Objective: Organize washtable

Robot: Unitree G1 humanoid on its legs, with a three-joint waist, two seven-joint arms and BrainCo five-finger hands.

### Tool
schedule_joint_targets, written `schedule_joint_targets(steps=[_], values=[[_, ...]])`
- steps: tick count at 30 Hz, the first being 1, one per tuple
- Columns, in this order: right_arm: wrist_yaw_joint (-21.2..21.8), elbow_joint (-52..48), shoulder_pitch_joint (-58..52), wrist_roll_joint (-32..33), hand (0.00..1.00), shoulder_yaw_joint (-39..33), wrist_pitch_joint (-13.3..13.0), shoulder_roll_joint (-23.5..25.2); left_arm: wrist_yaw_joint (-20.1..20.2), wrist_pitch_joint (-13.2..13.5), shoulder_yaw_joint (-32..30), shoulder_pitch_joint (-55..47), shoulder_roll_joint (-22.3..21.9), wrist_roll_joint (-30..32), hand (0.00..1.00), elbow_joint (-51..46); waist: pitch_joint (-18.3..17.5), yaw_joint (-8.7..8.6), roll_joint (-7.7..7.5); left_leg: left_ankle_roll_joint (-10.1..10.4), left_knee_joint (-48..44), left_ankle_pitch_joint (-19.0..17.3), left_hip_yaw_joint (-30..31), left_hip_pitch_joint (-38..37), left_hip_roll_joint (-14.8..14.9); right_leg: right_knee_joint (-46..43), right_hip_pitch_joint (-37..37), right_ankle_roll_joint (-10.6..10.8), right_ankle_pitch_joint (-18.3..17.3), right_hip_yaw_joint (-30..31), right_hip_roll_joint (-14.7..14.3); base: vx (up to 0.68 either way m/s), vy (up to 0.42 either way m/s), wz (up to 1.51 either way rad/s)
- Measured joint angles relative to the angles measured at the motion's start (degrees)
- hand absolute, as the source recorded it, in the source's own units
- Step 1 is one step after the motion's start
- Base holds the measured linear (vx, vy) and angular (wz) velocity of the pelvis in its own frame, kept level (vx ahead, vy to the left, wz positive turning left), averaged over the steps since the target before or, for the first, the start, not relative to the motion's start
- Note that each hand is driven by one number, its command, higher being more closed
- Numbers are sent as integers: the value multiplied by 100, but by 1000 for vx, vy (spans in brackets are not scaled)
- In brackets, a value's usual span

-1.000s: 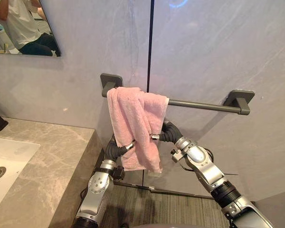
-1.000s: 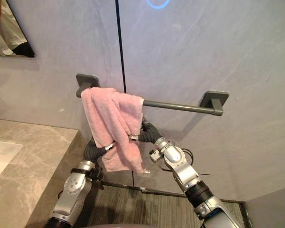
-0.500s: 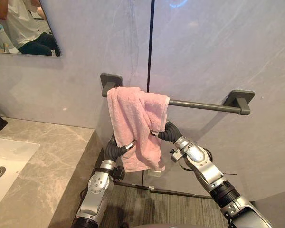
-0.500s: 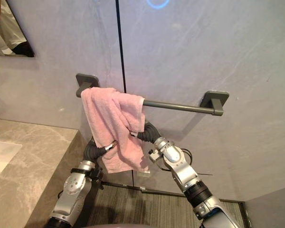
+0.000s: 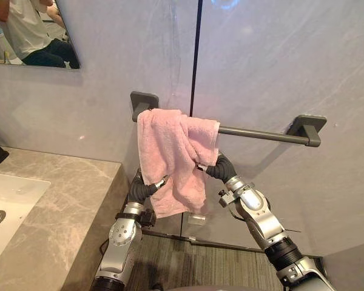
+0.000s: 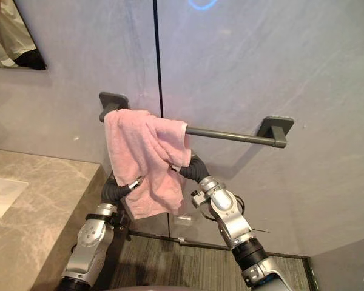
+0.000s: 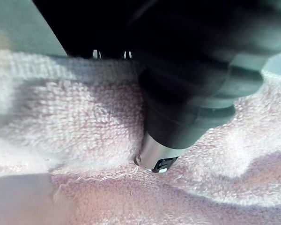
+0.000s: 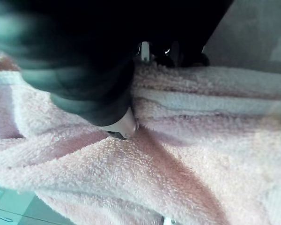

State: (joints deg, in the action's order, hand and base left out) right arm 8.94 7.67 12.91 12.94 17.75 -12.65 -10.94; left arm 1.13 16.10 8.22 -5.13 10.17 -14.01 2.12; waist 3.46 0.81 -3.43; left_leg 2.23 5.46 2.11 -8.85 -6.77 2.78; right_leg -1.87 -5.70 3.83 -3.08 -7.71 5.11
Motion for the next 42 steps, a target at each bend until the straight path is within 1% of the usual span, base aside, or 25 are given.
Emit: schedule_joint_targets(steps=[3,5,9,13,15,20,23,26,37,42], values=[[0,-34,-24,0,100,-63,-29,36,3,0,-54,0,-90,0,100,-170,16,-20,22,0,-1,0,-2,-8,1,0,-4,0,0,2,-2,0,0,0],[-1,-196,-174,-1,100,-249,-30,127,9,0,-71,-3,-188,0,100,-262,40,-12,55,0,-1,0,-1,-8,0,0,-5,1,1,1,-1,0,0,0],[0,-262,-246,-2,100,-334,-60,194,12,-1,-104,-5,-232,3,100,-431,65,-45,94,1,-3,0,-3,-11,3,4,-5,1,1,2,-4,0,0,0],[-5,-357,-371,-2,100,-495,-60,314,23,-1,-110,-8,-342,3,100,-478,76,-94,110,0,-4,-1,-3,-12,-1,6,-6,2,1,3,-1,0,0,0],[-5,-445,-424,-4,100,-583,-60,372,89,-1,-110,-7,-374,3,100,-509,83,-155,120,0,-4,-2,-4,-13,-1,9,-7,2,1,4,-1,0,0,0],[-5,-477,-532,-4,100,-713,-62,390,154,-7,-107,-6,-551,7,100,-509,108,-194,159,2,-4,-4,-45,-31,6,10,-6,2,1,38,-8,0,0,-3],[-5,-480,-600,-6,100,-800,-62,415,246,-26,-106,-5,-560,14,100,-509,136,-238,199,1,-4,-5,-49,-31,3,11,-6,3,1,43,-7,0,0,0],[-5,-480,-616,-6,100,-833,-62,450,247,-69,-107,-5,-560,14,100,-509,148,-307,217,1,-4,-6,-53,-32,5,11,-4,3,1,47,-9,0,0,0],[-5,-443,-719,-8,100,-1057,-62,491,251,-131,-118,123,-707,15,100,-321,167,-311,249,1,0,-7,-59,-40,4,8,-9,5,0,55,-9,0,0,0],[-5,-387,-719,-9,100,-1074,-62,491,251,-138,-224,256,-720,14,100,-201,178,-344,267,1,1,-7,-58,-41,4,8,-9,5,0,55,-8,0,0,0]])
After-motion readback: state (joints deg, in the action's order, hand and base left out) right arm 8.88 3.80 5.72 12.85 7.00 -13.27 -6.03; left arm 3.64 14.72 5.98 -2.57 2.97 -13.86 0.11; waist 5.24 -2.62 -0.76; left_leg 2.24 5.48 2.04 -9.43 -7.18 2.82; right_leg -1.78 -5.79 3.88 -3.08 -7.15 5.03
